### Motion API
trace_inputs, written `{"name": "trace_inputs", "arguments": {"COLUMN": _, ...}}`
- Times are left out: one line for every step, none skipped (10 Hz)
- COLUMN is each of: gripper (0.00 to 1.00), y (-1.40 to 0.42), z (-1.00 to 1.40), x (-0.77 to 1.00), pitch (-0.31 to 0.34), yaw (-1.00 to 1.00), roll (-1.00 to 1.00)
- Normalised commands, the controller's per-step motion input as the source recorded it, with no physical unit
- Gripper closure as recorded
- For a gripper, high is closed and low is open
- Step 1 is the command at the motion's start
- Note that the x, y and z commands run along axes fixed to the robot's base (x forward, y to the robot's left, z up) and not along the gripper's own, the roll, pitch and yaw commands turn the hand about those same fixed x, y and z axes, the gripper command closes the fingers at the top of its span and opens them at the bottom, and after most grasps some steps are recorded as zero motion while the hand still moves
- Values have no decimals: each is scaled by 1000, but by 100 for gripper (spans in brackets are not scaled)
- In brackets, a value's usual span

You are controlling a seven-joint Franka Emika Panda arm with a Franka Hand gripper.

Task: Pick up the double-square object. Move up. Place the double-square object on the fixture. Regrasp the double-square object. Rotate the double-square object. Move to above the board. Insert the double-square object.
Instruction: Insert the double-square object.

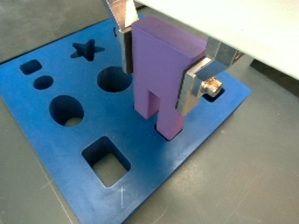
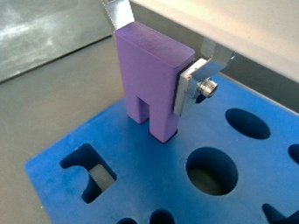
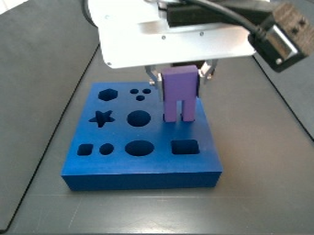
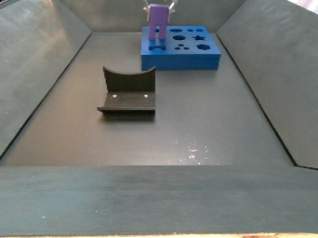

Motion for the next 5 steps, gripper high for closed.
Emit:
{"name": "trace_inputs", "arguments": {"gripper": 100, "y": 0, "z": -514, "x": 0, "pitch": 0, "yaw": 0, "roll": 309}}
{"name": "trace_inputs", "arguments": {"gripper": 100, "y": -83, "z": -674, "x": 0, "pitch": 0, "yaw": 0, "roll": 369}}
{"name": "trace_inputs", "arguments": {"gripper": 100, "y": -51, "z": -500, "x": 0, "pitch": 11, "yaw": 0, "roll": 371}}
{"name": "trace_inputs", "arguments": {"gripper": 100, "y": -40, "z": -120, "x": 0, "pitch": 103, "yaw": 0, "roll": 191}}
{"name": "trace_inputs", "arguments": {"gripper": 0, "y": 0, "z": 0, "x": 0, "pitch": 0, "yaw": 0, "roll": 0}}
